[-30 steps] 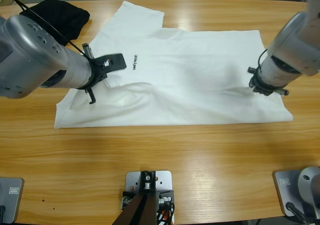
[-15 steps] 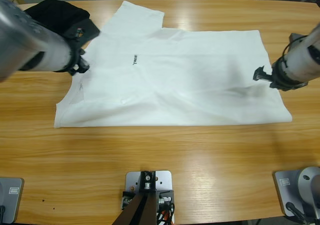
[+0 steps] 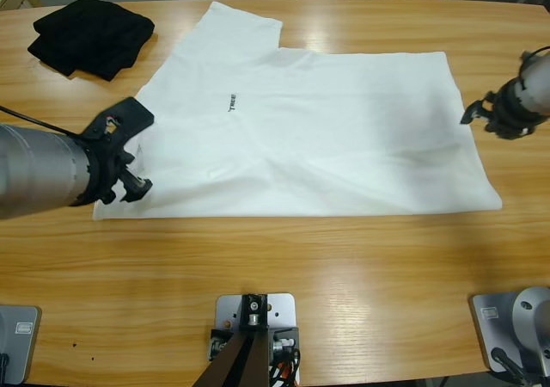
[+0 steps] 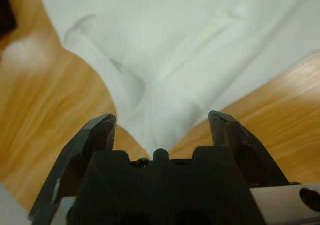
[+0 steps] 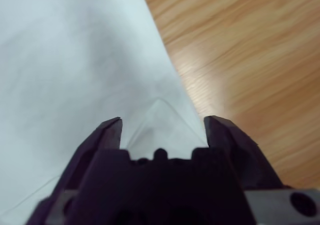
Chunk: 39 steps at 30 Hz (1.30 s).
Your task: Fold clothes
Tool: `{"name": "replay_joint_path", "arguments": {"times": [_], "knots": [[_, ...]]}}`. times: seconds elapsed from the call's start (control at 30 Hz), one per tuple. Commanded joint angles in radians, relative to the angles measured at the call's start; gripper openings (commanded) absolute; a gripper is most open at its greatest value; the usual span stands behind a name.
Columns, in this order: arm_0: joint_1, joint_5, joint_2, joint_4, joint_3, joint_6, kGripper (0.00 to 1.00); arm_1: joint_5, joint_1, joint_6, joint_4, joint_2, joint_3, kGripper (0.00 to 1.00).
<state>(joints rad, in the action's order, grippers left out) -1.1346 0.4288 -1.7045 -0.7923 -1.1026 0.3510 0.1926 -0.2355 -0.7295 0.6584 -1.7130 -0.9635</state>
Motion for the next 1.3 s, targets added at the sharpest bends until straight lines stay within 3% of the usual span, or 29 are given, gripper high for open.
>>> {"name": "replay_joint_path", "arguments": {"times": [0.03,0.3,0.33,0.37,0.4,1.0,1.03,1.07,1.1,1.13,1.23,1.3], "knots": [[-0.011,-0.031,-0.117,0.012,0.005,0.018,0.724,-0.063,0.026,0.015,-0.094,-0.108,0.079,0.513],[-0.011,-0.032,-0.118,0.012,0.004,0.021,0.724,-0.065,0.051,0.030,-0.131,-0.144,0.087,0.489],[-0.011,-0.031,-0.118,0.012,0.004,0.021,0.724,-0.065,0.051,0.032,-0.131,-0.142,0.087,0.387],[-0.011,-0.030,-0.119,0.012,0.004,0.021,0.724,-0.066,0.051,0.038,-0.132,-0.138,0.087,0.149],[-0.011,-0.030,-0.121,0.012,0.004,0.022,0.724,-0.063,0.051,0.041,-0.132,-0.132,0.087,0.000],[-0.022,-0.032,-0.126,0.011,0.017,0.025,0.724,0.169,-0.008,-0.028,-0.088,-0.089,0.068,0.000],[-0.022,-0.031,-0.126,0.010,0.017,0.025,0.726,0.158,-0.007,-0.022,-0.086,-0.101,0.069,0.160],[-0.022,-0.031,-0.126,0.010,0.017,0.025,0.726,0.149,-0.007,-0.013,-0.075,-0.112,0.065,0.549],[-0.022,-0.030,-0.126,0.010,0.017,0.025,0.725,0.149,-0.007,-0.011,-0.059,-0.113,0.058,0.783],[-0.022,-0.029,-0.125,0.009,0.016,0.026,0.724,0.155,-0.008,-0.010,-0.047,-0.102,0.056,0.955],[0.004,-0.018,-0.110,0.010,0.002,0.025,0.724,0.183,-0.060,0.018,-0.034,0.015,0.054,1.000],[0.078,-0.013,-0.081,0.012,-0.023,0.016,0.724,0.184,-0.093,0.073,-0.032,0.103,0.035,1.000]]}}
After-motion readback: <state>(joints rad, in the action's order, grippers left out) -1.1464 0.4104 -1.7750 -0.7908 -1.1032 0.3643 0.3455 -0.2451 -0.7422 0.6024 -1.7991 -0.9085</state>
